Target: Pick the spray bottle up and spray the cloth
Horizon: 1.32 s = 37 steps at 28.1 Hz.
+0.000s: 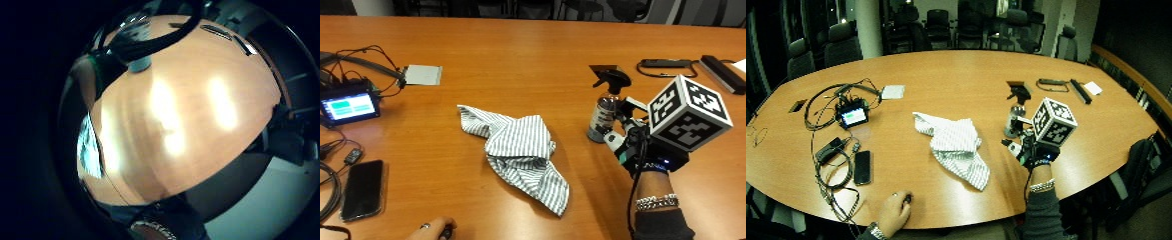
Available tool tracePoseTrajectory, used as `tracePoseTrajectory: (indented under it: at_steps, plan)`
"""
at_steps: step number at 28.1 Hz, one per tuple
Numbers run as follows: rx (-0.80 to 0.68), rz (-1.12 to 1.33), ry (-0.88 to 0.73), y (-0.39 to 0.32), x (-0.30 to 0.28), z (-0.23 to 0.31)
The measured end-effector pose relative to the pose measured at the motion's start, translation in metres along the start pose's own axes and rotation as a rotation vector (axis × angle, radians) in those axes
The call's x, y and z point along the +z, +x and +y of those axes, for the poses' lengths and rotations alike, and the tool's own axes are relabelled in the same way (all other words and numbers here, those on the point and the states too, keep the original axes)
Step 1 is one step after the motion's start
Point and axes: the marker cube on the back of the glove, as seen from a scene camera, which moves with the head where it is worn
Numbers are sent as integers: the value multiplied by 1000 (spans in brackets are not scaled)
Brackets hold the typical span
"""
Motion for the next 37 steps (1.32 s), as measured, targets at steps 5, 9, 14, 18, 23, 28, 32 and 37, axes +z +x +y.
tracePoseTrajectory:
  at_steps: [5,9,14,18,23,28,32,37]
  plan:
    - [119,-147,131,8,8,-27]
    - [206,-239,194,8,10,-54]
    - [270,-423,184,7,24,-81]
    - [321,-559,119,13,39,-94]
    - [334,-663,105,22,45,-103]
    - [306,-773,112,24,48,-113]
    - [258,-788,217,25,49,-118]
    - [188,-733,389,22,48,-113]
